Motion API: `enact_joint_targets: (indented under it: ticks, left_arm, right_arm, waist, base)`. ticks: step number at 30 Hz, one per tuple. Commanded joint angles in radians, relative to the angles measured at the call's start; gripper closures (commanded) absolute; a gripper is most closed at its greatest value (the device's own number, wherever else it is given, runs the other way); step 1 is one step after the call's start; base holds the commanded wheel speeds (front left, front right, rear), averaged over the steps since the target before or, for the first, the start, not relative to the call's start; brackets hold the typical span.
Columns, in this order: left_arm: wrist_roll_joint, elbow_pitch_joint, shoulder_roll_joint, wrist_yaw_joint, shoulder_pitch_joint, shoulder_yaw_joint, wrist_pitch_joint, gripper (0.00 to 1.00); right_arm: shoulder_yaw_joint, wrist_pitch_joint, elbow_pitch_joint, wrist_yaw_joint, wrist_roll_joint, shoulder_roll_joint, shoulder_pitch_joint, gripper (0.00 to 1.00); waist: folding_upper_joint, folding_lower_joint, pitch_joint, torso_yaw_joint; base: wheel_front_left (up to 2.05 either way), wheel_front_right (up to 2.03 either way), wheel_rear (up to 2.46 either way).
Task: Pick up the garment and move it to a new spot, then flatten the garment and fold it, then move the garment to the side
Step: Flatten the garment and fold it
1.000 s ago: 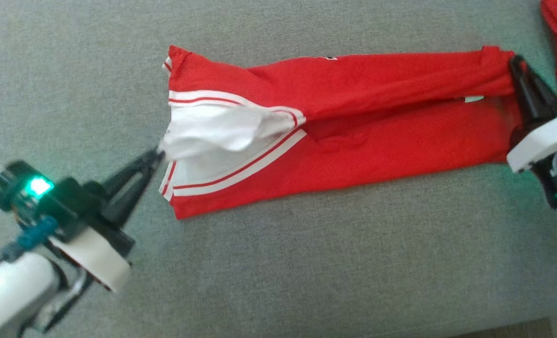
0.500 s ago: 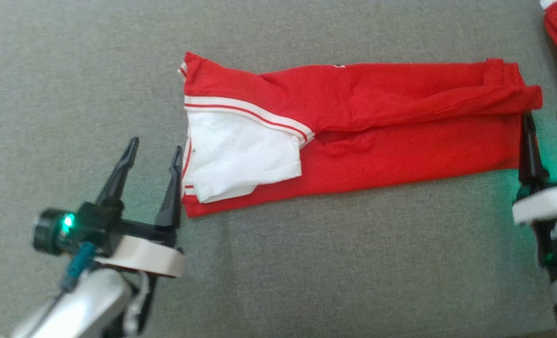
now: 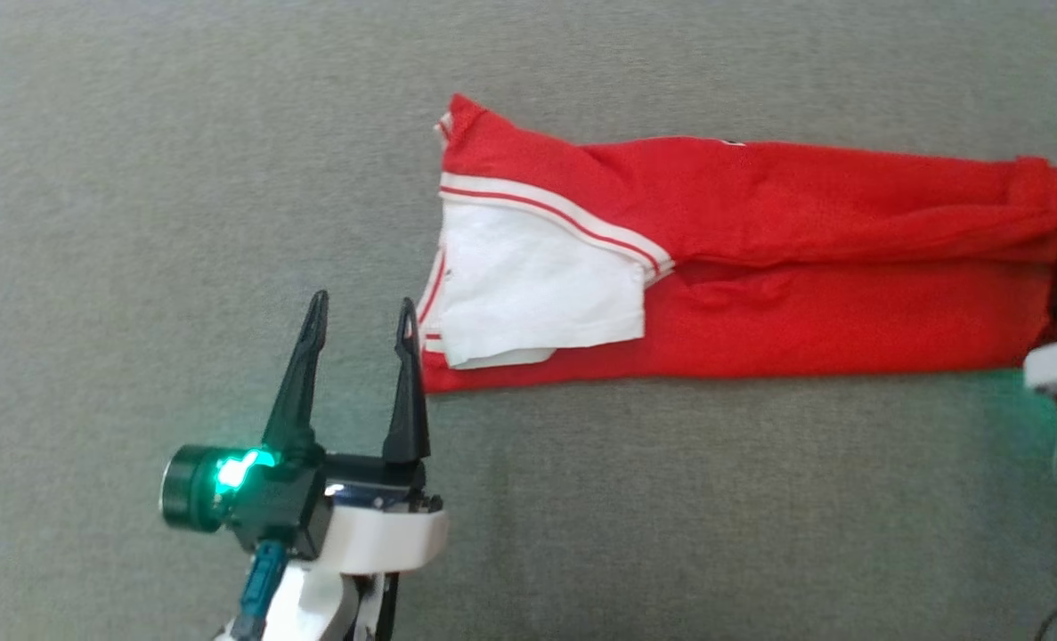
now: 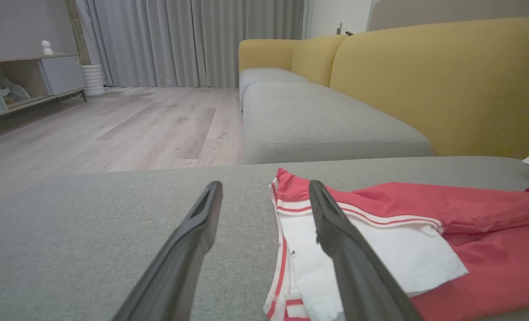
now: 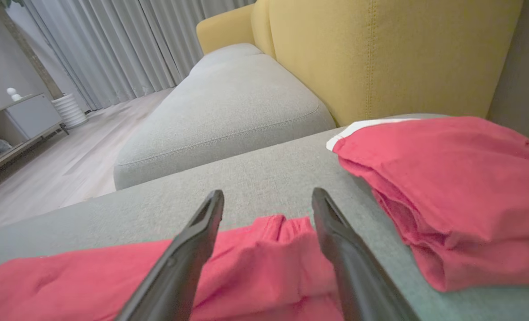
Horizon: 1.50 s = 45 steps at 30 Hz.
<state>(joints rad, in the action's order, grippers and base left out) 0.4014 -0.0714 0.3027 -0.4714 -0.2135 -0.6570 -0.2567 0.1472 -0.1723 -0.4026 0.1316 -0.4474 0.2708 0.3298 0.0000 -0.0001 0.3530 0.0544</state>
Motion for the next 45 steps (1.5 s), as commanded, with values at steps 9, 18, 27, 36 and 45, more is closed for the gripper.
enact_joint_targets:
  ticks: [9, 18, 27, 36, 45]
  left_arm:
    - [-0.093, 0.016, -0.066, 0.104, 0.027, 0.143, -0.005, 0.0]
    - [-0.153, 0.033, -0.114, 0.173, 0.06, 0.208, -0.005, 0.0]
    - [-0.195, 0.046, -0.151, 0.225, 0.071, 0.25, -0.005, 0.0]
    - [-0.221, 0.051, -0.18, 0.265, 0.084, 0.287, -0.005, 0.0]
    - [-0.238, 0.069, -0.194, 0.296, 0.087, 0.314, -0.005, 0.0]
  right_arm:
    - [0.071, 0.129, -0.083, -0.001, 0.091, 0.015, 0.049, 0.0]
    - [0.109, 0.206, -0.049, -0.001, 0.086, -0.065, -0.024, 0.0]
    - [0.107, 0.292, -0.035, -0.001, 0.052, -0.091, -0.032, 1.0]
    - [0.151, 0.274, 0.043, -0.001, 0.055, -0.022, -0.018, 1.0]
    - [0.119, 0.377, 0.256, -0.001, -0.023, 0.026, 0.012, 1.0]
  waist:
    - [0.0, 0.0001, 0.0, 0.013]
    - [0.0, 0.0001, -0.003, -0.011]
    - [0.0, 0.0001, -0.003, -0.004]
    - [0.0, 0.0001, -0.01, -0.035]
    - [0.0, 0.0001, -0.03, -0.069]
  base:
    - [0.0, 0.0, 0.0]
    - [0.0, 0.0, 0.0]
    - [0.0, 0.0, 0.0]
    - [0.0, 0.0, 0.0]
    - [0.0, 0.0, 0.0]
